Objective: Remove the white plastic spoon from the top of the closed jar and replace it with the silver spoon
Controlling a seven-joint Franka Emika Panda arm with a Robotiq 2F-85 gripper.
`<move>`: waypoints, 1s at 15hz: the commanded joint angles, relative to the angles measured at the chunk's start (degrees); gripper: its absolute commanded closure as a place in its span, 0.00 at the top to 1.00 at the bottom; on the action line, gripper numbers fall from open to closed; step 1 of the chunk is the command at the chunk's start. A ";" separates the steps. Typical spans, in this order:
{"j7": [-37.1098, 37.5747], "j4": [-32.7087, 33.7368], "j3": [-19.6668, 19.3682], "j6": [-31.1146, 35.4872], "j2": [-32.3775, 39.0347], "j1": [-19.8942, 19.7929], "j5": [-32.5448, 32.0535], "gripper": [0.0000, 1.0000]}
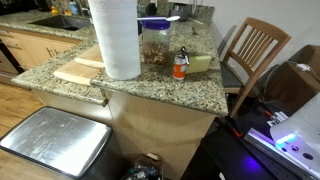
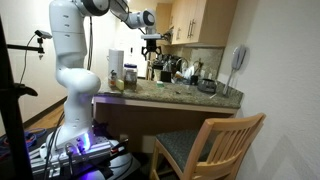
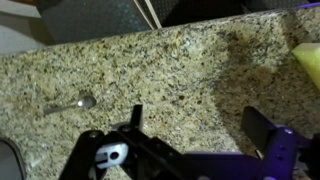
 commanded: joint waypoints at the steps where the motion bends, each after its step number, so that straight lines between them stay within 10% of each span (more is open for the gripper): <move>1: -1.38 1.90 1.38 -0.39 1.08 0.08 -0.76 1.00; 15: -26.69 0.27 7.38 6.35 0.33 6.68 17.88 1.00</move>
